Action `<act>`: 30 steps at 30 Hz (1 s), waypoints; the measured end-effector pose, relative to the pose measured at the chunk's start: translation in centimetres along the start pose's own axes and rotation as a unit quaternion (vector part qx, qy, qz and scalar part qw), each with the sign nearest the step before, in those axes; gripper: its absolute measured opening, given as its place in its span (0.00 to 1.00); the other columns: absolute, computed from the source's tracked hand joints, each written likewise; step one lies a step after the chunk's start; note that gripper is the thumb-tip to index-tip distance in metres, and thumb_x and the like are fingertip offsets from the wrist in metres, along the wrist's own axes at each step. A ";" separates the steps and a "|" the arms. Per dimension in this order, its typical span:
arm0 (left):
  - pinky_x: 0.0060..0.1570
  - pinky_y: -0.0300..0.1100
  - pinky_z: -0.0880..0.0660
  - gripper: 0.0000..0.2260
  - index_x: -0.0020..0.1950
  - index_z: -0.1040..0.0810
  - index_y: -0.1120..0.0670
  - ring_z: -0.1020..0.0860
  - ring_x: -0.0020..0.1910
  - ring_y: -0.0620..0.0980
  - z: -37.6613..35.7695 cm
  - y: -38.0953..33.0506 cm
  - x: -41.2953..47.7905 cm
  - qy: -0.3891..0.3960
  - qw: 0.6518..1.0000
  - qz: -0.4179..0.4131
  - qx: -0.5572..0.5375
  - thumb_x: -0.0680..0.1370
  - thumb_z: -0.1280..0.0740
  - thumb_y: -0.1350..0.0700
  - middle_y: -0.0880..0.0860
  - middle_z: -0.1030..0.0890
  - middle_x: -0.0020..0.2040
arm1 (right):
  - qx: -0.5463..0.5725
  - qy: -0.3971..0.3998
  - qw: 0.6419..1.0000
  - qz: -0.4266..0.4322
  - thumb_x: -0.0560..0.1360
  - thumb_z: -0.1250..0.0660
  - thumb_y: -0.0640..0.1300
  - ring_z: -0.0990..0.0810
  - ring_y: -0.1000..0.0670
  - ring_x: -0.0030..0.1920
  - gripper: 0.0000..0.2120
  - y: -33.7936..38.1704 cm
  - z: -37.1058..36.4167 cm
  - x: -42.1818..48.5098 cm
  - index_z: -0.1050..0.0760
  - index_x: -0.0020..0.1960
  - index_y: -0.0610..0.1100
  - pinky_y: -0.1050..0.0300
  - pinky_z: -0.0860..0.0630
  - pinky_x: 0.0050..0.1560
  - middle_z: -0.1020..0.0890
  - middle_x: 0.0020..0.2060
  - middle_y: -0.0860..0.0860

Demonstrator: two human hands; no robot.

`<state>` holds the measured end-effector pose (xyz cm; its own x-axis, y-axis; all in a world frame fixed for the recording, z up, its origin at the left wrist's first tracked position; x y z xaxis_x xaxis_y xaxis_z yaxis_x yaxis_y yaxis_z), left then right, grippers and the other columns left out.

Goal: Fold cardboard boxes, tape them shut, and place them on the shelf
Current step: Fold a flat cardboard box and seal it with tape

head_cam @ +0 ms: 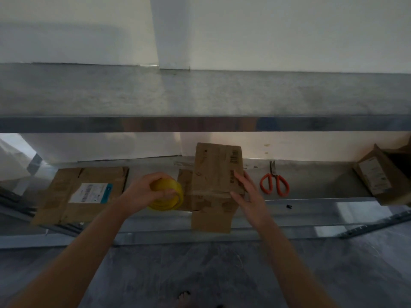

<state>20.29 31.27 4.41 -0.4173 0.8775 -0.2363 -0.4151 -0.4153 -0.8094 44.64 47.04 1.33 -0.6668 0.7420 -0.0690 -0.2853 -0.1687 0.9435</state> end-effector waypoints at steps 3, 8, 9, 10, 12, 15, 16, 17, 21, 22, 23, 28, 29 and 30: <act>0.54 0.48 0.23 0.27 0.57 0.23 0.35 0.23 0.56 0.47 -0.1 -0.2 0.9 0.053 0.998 -0.025 -0.013 0.60 0.30 0.29 0.44 0.22 0.58 | 0.055 -0.014 0.998 -0.015 0.71 0.30 0.56 0.40 0.55 0.76 0.27 -1.2 0.3 0.3 0.30 0.69 0.66 0.41 0.34 0.73 0.41 0.77 0.59; 0.53 0.45 0.25 0.19 0.57 0.22 0.41 0.24 0.51 0.42 -0.1 0.8 1.6 0.066 0.985 -0.077 0.141 0.69 0.31 0.36 0.43 0.21 0.54 | 0.115 -0.012 0.993 -0.032 0.72 0.29 0.49 0.37 0.54 0.75 0.26 -1.6 0.0 0.4 0.27 0.68 0.63 0.39 0.31 0.70 0.39 0.76 0.58; 0.53 0.43 0.26 0.22 0.58 0.22 0.42 0.24 0.50 0.41 -0.2 0.7 1.6 0.059 0.977 -0.090 0.185 0.69 0.34 0.33 0.42 0.22 0.53 | 0.118 -0.012 0.992 -0.033 0.72 0.30 0.49 0.37 0.54 0.75 0.26 -1.5 -0.1 0.3 0.28 0.68 0.62 0.39 0.31 0.70 0.39 0.76 0.59; 0.52 0.41 0.27 0.25 0.59 0.22 0.43 0.25 0.50 0.40 -0.3 0.4 1.6 0.052 0.972 -0.099 0.206 0.68 0.37 0.32 0.41 0.22 0.52 | 0.118 -0.015 0.992 -0.036 0.72 0.30 0.48 0.37 0.54 0.75 0.26 -1.5 -0.1 0.3 0.28 0.69 0.61 0.40 0.32 0.71 0.39 0.76 0.59; 0.52 0.40 0.28 0.20 0.58 0.22 0.43 0.25 0.50 0.40 0.0 -0.2 1.8 0.034 0.975 -0.107 0.194 0.70 0.32 0.36 0.40 0.22 0.52 | 0.123 -0.019 0.991 -0.037 0.72 0.31 0.47 0.37 0.54 0.75 0.26 -1.3 -0.1 0.2 0.29 0.69 0.59 0.40 0.33 0.71 0.39 0.76 0.57; 0.46 0.36 0.28 0.13 0.52 0.24 0.42 0.23 0.47 0.38 0.5 -0.3 1.9 0.037 0.982 -0.103 0.155 0.71 0.26 0.46 0.40 0.21 0.50 | 0.101 -0.018 0.994 -0.030 0.72 0.30 0.55 0.38 0.53 0.75 0.27 -1.2 0.0 0.1 0.30 0.71 0.61 0.40 0.33 0.72 0.39 0.76 0.56; 0.45 0.35 0.28 0.13 0.51 0.24 0.42 0.23 0.47 0.37 0.6 -0.2 1.8 0.046 0.982 -0.100 0.152 0.70 0.25 0.46 0.40 0.21 0.49 | 0.076 -0.015 0.997 -0.029 0.71 0.30 0.62 0.38 0.53 0.75 0.30 -1.2 -0.1 0.1 0.32 0.71 0.63 0.41 0.33 0.72 0.39 0.76 0.56; 0.44 0.33 0.29 0.13 0.50 0.24 0.41 0.24 0.48 0.36 0.6 -0.2 1.6 0.051 0.982 -0.099 0.154 0.69 0.25 0.46 0.39 0.21 0.49 | 0.047 -0.008 0.998 -0.027 0.70 0.32 0.68 0.38 0.53 0.75 0.33 -1.2 -0.2 -0.1 0.35 0.72 0.66 0.41 0.33 0.72 0.39 0.76 0.57; 0.42 0.28 0.31 0.12 0.50 0.24 0.40 0.24 0.47 0.34 0.5 0.3 1.2 0.033 0.983 -0.076 0.162 0.69 0.25 0.46 0.36 0.22 0.48 | -0.089 0.001 0.996 -0.022 0.72 0.42 0.74 0.42 0.54 0.77 0.36 -1.5 0.1 -1.3 0.50 0.75 0.70 0.41 0.38 0.74 0.44 0.78 0.60; 0.43 0.28 0.31 0.13 0.50 0.24 0.40 0.25 0.47 0.35 0.4 0.3 1.1 0.023 0.984 -0.069 0.163 0.70 0.25 0.46 0.36 0.23 0.49 | -0.113 -0.008 0.993 -0.016 0.73 0.44 0.75 0.44 0.55 0.77 0.35 -1.7 0.5 -1.6 0.51 0.76 0.69 0.43 0.41 0.75 0.44 0.78 0.60; 0.43 0.29 0.31 0.13 0.51 0.24 0.40 0.25 0.47 0.35 0.3 0.4 1.0 0.016 0.984 -0.063 0.164 0.70 0.25 0.46 0.35 0.23 0.49 | -0.127 -0.029 0.991 -0.015 0.74 0.47 0.74 0.44 0.55 0.77 0.34 -2.0 1.3 -1.9 0.49 0.76 0.68 0.46 0.43 0.76 0.44 0.78 0.60; 0.44 0.32 0.30 0.13 0.50 0.25 0.39 0.26 0.45 0.37 -0.2 0.6 0.4 -0.006 0.987 -0.021 0.162 0.71 0.25 0.49 0.41 0.22 0.48 | -0.305 -0.146 0.936 -0.103 0.83 0.51 0.57 0.44 0.46 0.78 0.25 -8.9 8.6 -1.0 0.47 0.79 0.55 0.45 0.42 0.76 0.44 0.79 0.51; 0.44 0.36 0.29 0.13 0.50 0.25 0.38 0.25 0.45 0.37 -0.1 0.9 0.3 -0.016 0.987 -0.011 0.161 0.70 0.25 0.48 0.42 0.21 0.48 | -0.351 -0.136 0.920 -0.107 0.83 0.53 0.57 0.43 0.45 0.77 0.26 -10.4 9.8 -0.2 0.49 0.80 0.53 0.43 0.40 0.76 0.43 0.79 0.49; 0.44 0.38 0.28 0.13 0.50 0.25 0.38 0.25 0.45 0.38 0.0 1.2 0.1 -0.026 0.987 0.001 0.161 0.70 0.25 0.47 0.41 0.21 0.48 | -0.387 -0.125 0.908 -0.105 0.82 0.55 0.57 0.42 0.43 0.77 0.27 -11.5 10.7 0.8 0.49 0.80 0.51 0.41 0.38 0.74 0.42 0.78 0.48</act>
<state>19.69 30.84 3.39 -0.4558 0.8667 -0.2027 -0.6457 -0.4787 -0.5949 54.77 56.49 -6.08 -0.3932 0.9179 -0.0537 -0.8502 -0.3408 0.4013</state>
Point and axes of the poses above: each hand's wrist, its own x-axis towards the middle knuckle, its own z-axis out of the back of the hand, y = z × x, the point moved 10 cm from there along x, towards the middle knuckle
